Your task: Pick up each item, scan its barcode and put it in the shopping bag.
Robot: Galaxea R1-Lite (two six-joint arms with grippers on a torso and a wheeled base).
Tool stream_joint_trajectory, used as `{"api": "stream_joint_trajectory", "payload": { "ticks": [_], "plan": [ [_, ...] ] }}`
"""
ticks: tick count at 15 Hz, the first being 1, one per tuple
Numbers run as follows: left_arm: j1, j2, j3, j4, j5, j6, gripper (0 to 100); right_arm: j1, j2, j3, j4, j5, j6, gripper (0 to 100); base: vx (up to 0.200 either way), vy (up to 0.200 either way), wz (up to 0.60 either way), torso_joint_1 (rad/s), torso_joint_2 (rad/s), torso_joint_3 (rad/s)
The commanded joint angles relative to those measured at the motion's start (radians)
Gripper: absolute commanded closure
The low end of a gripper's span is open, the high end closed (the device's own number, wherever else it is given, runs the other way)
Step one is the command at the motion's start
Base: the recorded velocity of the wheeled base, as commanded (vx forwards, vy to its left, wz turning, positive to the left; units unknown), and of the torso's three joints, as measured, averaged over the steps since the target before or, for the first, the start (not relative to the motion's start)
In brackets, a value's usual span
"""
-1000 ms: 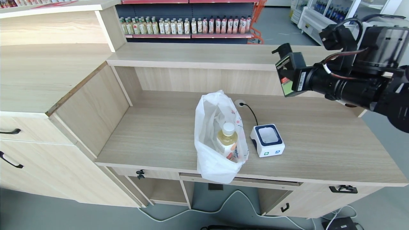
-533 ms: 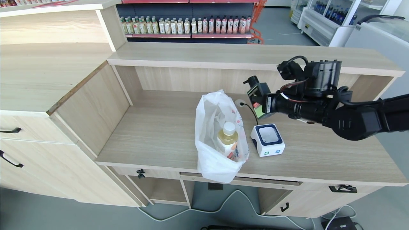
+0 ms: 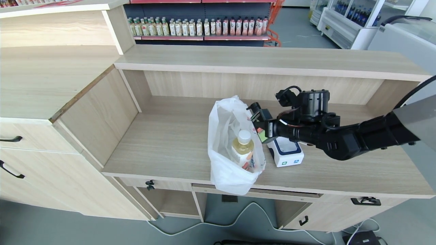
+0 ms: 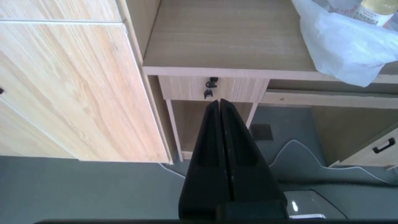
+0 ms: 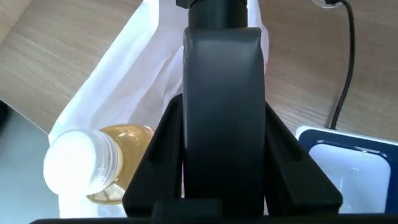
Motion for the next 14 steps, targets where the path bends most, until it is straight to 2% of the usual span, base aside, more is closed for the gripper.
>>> {"api": "stream_joint_trajectory", "payload": {
  "ticks": [1, 6, 14],
  "plan": [
    [0.0, 0.001, 0.0, 0.0, 0.0, 0.0, 100, 0.002, 0.064, -0.004, -0.017, 0.0, 0.0, 100, 0.0, 0.0, 0.0, 0.0, 0.0, 0.0],
    [0.0, 0.001, 0.0, 0.0, 0.0, 0.0, 100, 0.01, 0.131, -0.052, -0.048, 0.0, 0.002, 100, 0.0, 0.0, 0.0, 0.0, 0.0, 0.0],
    [0.0, 0.001, 0.0, 0.0, 0.0, 0.0, 100, 0.034, 0.233, -0.251, -0.039, 0.021, 0.028, 100, 0.0, 0.0, 0.0, 0.0, 0.0, 0.0]
  ]
}}
